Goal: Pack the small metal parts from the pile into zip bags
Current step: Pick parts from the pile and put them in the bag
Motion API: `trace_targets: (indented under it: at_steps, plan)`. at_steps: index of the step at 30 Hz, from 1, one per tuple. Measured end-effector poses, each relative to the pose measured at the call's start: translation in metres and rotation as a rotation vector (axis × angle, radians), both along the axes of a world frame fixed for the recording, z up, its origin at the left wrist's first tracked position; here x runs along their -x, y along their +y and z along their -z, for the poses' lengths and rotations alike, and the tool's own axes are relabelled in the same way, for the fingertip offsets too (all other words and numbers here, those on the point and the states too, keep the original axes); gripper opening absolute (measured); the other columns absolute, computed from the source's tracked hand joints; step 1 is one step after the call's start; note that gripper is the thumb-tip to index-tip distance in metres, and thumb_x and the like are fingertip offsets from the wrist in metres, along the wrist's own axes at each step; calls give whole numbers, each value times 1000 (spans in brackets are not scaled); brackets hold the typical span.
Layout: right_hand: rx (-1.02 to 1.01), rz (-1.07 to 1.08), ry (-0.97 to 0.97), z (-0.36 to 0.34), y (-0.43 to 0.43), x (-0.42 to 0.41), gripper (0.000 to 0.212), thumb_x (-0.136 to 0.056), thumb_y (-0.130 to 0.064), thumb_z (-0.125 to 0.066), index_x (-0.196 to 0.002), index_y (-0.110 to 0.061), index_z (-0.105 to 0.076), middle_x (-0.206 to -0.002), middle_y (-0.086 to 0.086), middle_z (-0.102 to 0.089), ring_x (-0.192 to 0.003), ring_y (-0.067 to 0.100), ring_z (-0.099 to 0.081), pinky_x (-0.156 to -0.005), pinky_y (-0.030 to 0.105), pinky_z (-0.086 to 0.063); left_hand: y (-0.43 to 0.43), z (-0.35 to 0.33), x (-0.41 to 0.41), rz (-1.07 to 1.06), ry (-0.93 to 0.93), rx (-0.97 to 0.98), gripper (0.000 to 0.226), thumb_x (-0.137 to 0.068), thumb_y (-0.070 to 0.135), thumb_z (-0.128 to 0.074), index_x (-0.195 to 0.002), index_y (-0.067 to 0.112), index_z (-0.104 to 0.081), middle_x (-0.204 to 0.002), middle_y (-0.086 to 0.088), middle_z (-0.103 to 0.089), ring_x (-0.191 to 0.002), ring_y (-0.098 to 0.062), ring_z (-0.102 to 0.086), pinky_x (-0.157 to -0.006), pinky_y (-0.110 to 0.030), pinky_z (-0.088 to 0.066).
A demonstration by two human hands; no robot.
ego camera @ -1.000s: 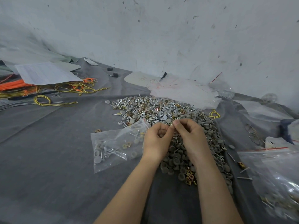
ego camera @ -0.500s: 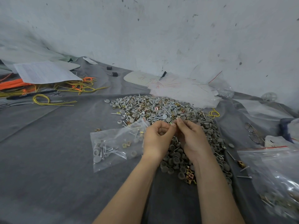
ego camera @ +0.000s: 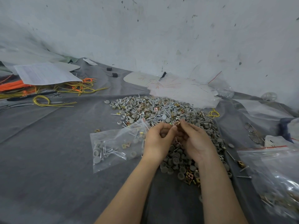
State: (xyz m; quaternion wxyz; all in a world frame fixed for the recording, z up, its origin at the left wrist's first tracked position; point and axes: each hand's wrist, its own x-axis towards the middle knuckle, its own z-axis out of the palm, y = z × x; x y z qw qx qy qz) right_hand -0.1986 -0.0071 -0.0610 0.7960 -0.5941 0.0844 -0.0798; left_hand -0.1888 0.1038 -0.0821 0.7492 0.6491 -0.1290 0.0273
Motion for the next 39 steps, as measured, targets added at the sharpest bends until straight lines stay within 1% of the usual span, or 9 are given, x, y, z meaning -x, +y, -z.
trace_targets:
  at_steps: [5, 9, 14, 18, 22, 25, 28, 31, 39]
  plan:
    - [220, 89, -47, 5, 2, -3, 24, -94, -23, -58, -80, -8, -70, -68, 2, -69, -64, 12, -66, -56, 22, -51, 1, -2, 1, 40, -3, 19, 19, -92, 6, -59, -79, 19, -66, -66, 9, -68, -64, -2, -63, -63, -17, -52]
    - [383, 123, -24, 9, 4, -7, 26, -98, -21, -51, -83, -11, -69, -80, 9, -69, -79, 24, -66, -72, 36, -52, 3, -2, 1, 50, 62, 79, 10, -91, 2, -60, -86, 10, -64, -75, -4, -67, -66, -9, -63, -67, -20, -53]
    - [302, 153, -69, 8, 5, -6, 30, -99, -19, -49, -77, -15, -68, -60, 0, -53, -60, 12, -53, -57, 24, -48, -1, -2, 2, -4, -30, -58, 17, -92, 2, -57, -83, 16, -62, -73, 5, -67, -64, 0, -63, -66, -17, -52]
    - [515, 171, -124, 5, 5, -3, 22, -95, -27, -56, -77, -26, -69, -68, -11, -65, -64, 0, -59, -63, 19, -48, 0, -4, 0, -61, 20, -2, 23, -93, 2, -56, -79, 21, -60, -69, -1, -62, -66, -13, -57, -67, -28, -50]
    - [605, 155, -156, 3, 4, -1, 17, -92, -21, -61, -78, -29, -66, -84, -7, -70, -83, 8, -65, -78, 25, -51, 0, -5, 1, -57, 53, 46, 18, -92, 4, -57, -82, 18, -63, -74, -8, -62, -71, -18, -57, -70, -31, -50]
    - [638, 132, -178, 3, 4, -1, 14, -93, -19, -60, -82, -26, -66, -84, -2, -70, -80, 10, -65, -76, 26, -52, 1, -6, 2, -35, 91, 73, 8, -93, 11, -59, -88, 10, -65, -77, -10, -66, -74, -19, -62, -79, -41, -55]
    - [666, 91, -193, 3, 4, 0, 16, -92, -15, -60, -83, -28, -65, -85, -2, -70, -74, 3, -65, -65, 14, -51, 2, -6, 0, -56, 124, 86, 10, -93, 11, -58, -91, 3, -63, -86, -24, -67, -79, -30, -63, -82, -47, -54]
    - [699, 69, -199, 3, 4, 0, 22, -90, -11, -62, -81, -31, -64, -84, -8, -69, -73, -5, -63, -62, 5, -45, 2, -4, -1, -111, 91, 29, 10, -94, 12, -57, -85, 10, -60, -84, -23, -64, -77, -27, -59, -76, -41, -53]
    - [725, 139, -209, 7, 11, -6, 14, -91, -10, -61, -85, -23, -63, -85, -9, -65, -81, -1, -59, -67, 5, -43, 1, 2, -4, -207, -19, -95, 17, -95, 15, -55, -79, 20, -53, -68, 3, -53, -60, -7, -46, -53, -13, -36]
